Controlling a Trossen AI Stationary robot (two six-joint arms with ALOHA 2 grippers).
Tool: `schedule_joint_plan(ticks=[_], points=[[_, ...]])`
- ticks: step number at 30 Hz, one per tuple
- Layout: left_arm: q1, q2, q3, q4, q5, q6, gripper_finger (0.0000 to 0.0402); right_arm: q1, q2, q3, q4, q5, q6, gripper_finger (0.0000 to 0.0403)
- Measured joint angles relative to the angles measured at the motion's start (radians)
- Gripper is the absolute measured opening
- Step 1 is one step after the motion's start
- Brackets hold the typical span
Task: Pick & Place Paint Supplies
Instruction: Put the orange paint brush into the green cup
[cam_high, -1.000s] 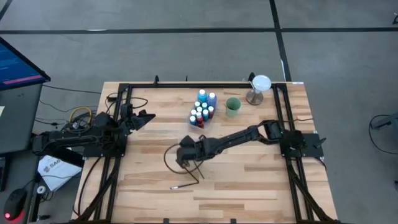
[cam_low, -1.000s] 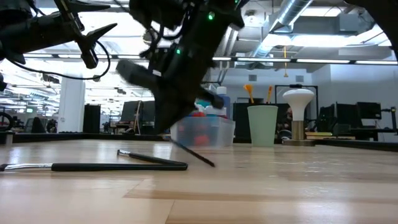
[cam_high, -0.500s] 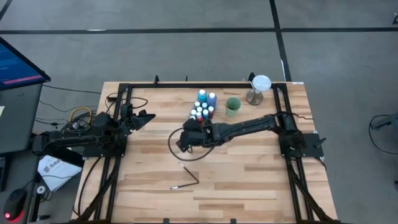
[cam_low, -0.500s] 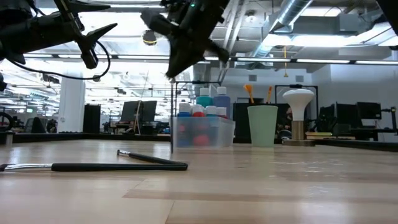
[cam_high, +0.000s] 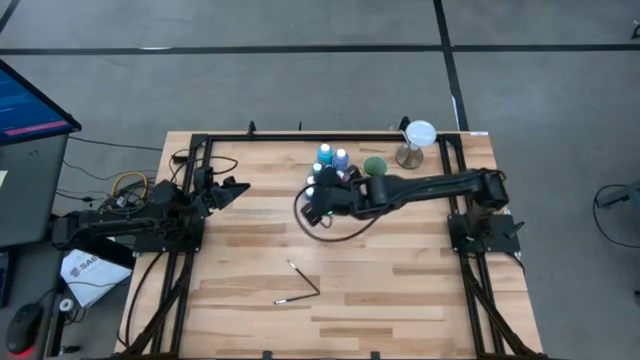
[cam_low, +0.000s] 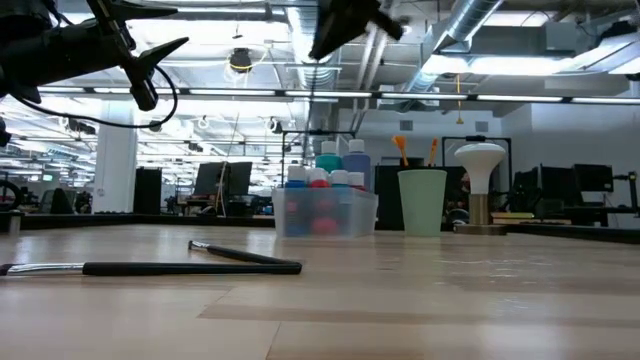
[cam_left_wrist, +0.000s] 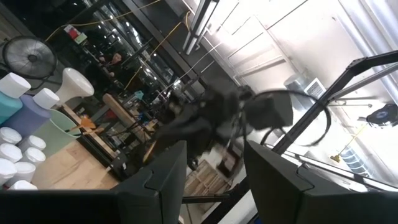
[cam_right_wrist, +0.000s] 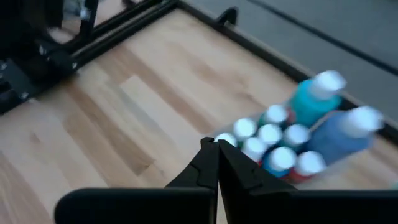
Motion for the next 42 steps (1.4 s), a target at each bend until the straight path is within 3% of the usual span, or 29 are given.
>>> schedule_joint_plan(ticks=[15, 25, 30, 35, 42], points=[[0.0, 0.001, 0.0, 0.0, 0.0, -0.001, 0.0154, -0.078, -0.29, 0.002, -0.376, 0.223, 0.0, 0.0], [0.0, 0.001, 0.0, -0.001, -0.01, -0.001, 0.0154, -0.203, -0.372, 0.001, -0.405, 0.258, -0.108, 0.0], [0.0, 0.001, 0.0, -0.001, -0.016, 0.0, 0.0154, -0.231, -0.386, -0.078, -0.397, 0.252, -0.123, 0.0], [0.0, 0.001, 0.0, -0.001, -0.022, 0.0, 0.0154, -0.257, -0.446, -0.252, -0.293, 0.25, -0.123, 0.0], [0.0, 0.001, 0.0, -0.001, -0.04, 0.0, 0.0154, -0.297, -0.551, -0.566, 0.08, 0.174, -0.143, 0.0]])
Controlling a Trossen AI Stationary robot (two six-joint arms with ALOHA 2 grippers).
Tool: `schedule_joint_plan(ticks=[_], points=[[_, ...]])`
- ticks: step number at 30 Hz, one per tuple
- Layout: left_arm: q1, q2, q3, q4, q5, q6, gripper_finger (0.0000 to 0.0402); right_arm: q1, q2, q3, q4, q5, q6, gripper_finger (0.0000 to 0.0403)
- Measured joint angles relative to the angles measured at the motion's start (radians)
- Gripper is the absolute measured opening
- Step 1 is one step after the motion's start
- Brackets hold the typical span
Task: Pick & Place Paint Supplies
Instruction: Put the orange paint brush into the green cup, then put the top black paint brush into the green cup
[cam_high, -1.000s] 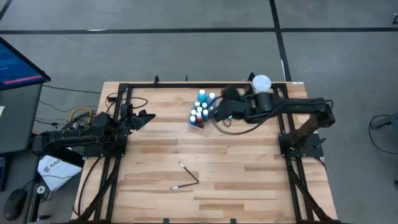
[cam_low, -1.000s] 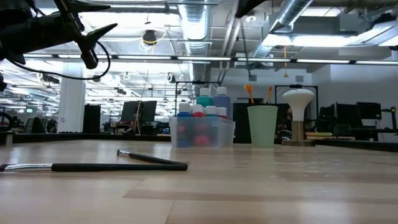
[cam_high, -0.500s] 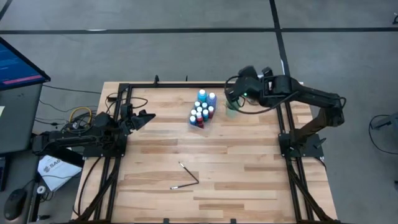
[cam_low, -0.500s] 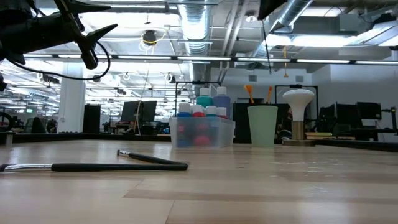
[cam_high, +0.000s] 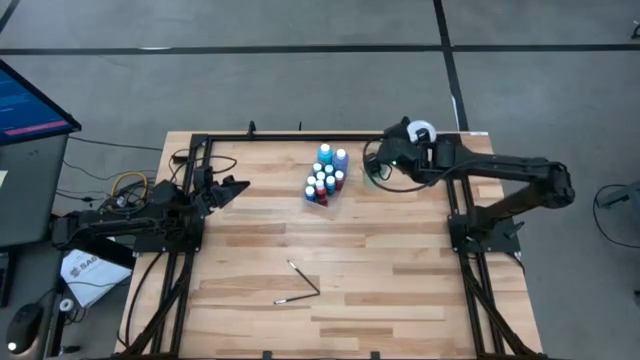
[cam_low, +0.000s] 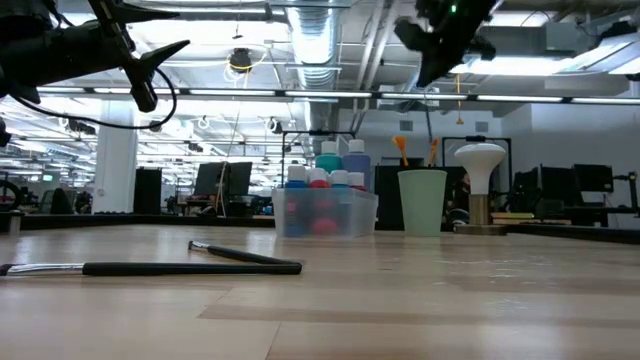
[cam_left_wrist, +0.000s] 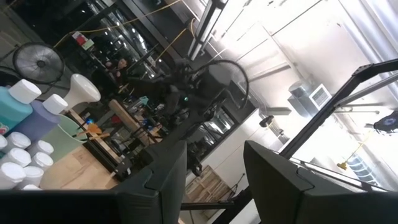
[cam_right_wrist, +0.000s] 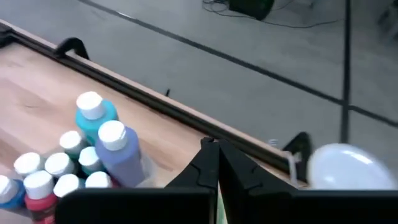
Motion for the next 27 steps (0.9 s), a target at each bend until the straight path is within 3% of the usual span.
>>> schedule_joint_plan(ticks=[4, 17, 20, 27], points=[[0.0, 0.0, 0.0, 0.0, -0.027, 0.0, 0.0154, -0.005, -0.018, -0.106, 0.129, -0.026, 0.005, 0.0], [0.0, 0.0, 0.0, 0.0, -0.059, 0.001, 0.0154, -0.01, 0.041, -0.237, 0.221, -0.058, 0.092, 0.0011], [0.0, 0.0, 0.0, 0.0, -0.059, 0.028, 0.0154, -0.024, 0.041, -0.236, 0.214, -0.139, 0.098, 0.0043], [0.0, 0.0, 0.0, 0.0, -0.059, 0.05, 0.0154, -0.014, -0.006, -0.15, 0.247, -0.373, 0.015, 0.0169]])
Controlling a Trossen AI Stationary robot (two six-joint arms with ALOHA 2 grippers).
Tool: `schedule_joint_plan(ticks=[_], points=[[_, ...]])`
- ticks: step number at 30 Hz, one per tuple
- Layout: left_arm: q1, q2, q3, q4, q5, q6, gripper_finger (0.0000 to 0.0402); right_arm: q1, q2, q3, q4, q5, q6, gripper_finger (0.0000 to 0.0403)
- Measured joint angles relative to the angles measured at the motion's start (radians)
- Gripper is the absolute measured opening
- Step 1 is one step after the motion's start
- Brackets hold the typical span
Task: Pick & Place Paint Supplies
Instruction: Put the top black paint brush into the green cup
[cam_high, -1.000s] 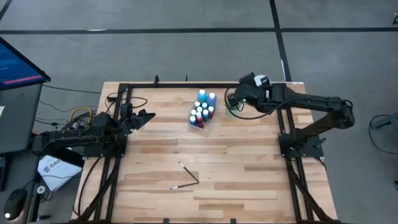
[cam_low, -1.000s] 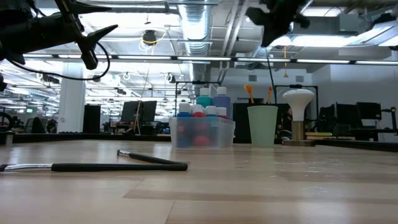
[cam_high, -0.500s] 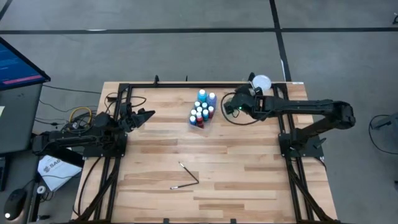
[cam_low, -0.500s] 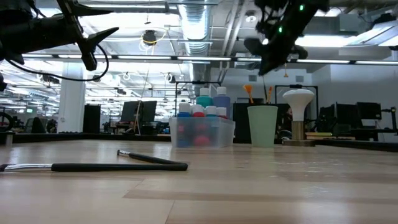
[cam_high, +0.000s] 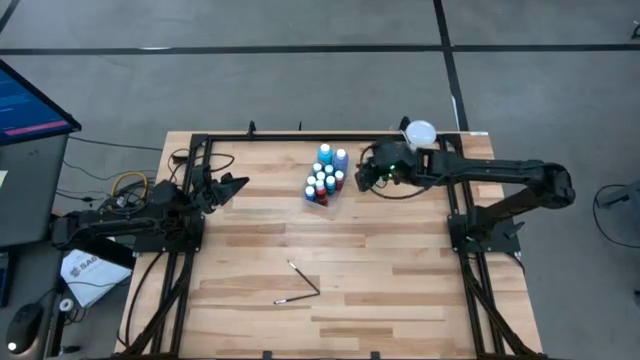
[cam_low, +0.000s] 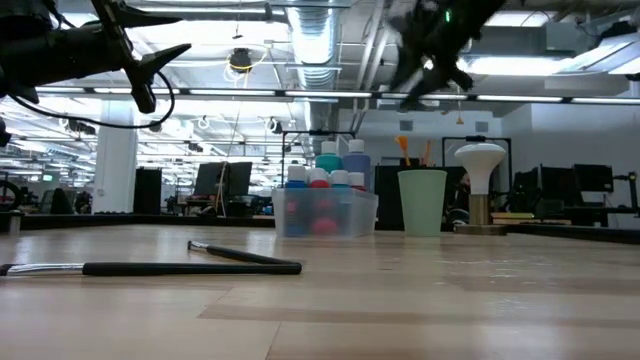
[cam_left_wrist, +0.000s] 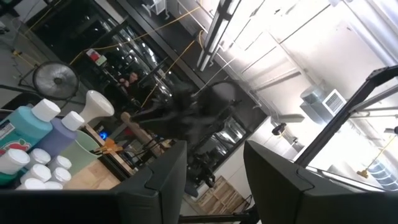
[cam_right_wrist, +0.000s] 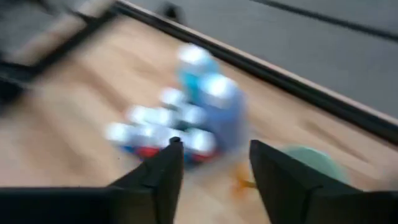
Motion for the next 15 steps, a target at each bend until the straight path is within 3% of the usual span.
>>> schedule_joint_plan(ticks=[6, 10, 15], points=[[0.0, 0.0, 0.0, 0.0, 0.0, 0.0, 0.0154, 0.045, -0.024, 0.092, 0.15, -0.258, 0.002, 0.0241], [0.0, 0.0, 0.0, 0.0, 0.003, 0.0, 0.0154, 0.138, 0.024, 0.108, 0.27, -0.278, 0.012, 0.0247], [0.0, 0.0, 0.0, 0.0, 0.036, 0.0, 0.0154, 0.267, 0.2, 0.18, 0.271, -0.272, -0.034, 0.0233]])
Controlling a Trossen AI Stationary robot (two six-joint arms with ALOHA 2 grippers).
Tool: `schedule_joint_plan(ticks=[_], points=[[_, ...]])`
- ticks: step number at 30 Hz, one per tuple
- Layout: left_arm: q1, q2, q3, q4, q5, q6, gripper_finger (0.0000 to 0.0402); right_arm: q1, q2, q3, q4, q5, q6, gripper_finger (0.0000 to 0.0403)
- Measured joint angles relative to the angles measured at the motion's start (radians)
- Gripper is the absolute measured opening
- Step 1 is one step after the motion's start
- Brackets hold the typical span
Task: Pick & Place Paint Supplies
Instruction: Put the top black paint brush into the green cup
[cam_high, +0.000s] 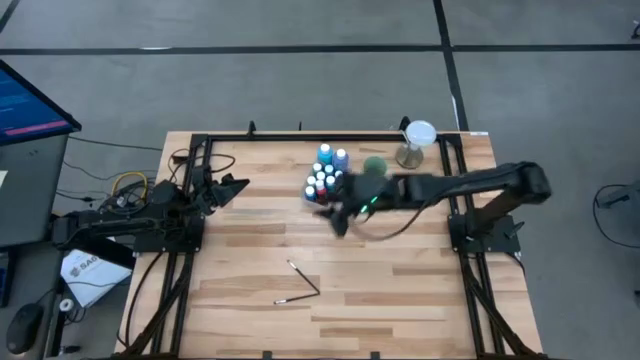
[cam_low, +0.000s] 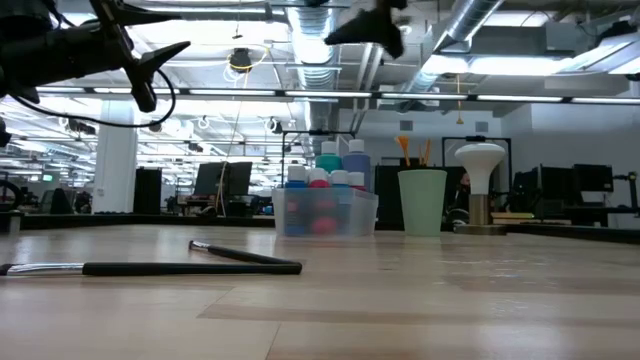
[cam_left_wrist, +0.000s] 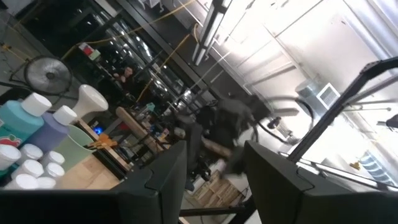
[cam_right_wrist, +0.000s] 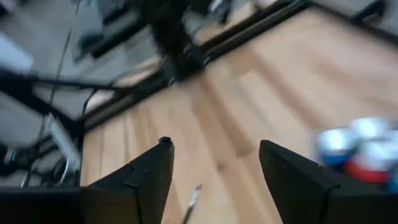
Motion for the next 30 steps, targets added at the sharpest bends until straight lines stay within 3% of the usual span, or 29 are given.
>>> schedule_joint_plan(ticks=[7, 18, 30], points=[[0.0, 0.0, 0.0, 0.0, 0.011, 0.0, 0.0154, 0.113, 0.328, 0.299, -0.178, 0.0, -0.014, 0.0212], [0.0, 0.0, 0.0, 0.0, 0.058, 0.0, 0.0154, 0.147, 0.727, 0.737, -0.507, 0.046, -0.001, 0.0206], [0.0, 0.0, 0.0, 0.001, 0.068, 0.0, 0.0154, 0.145, 0.9, 0.852, -0.531, 0.046, 0.014, 0.0206]])
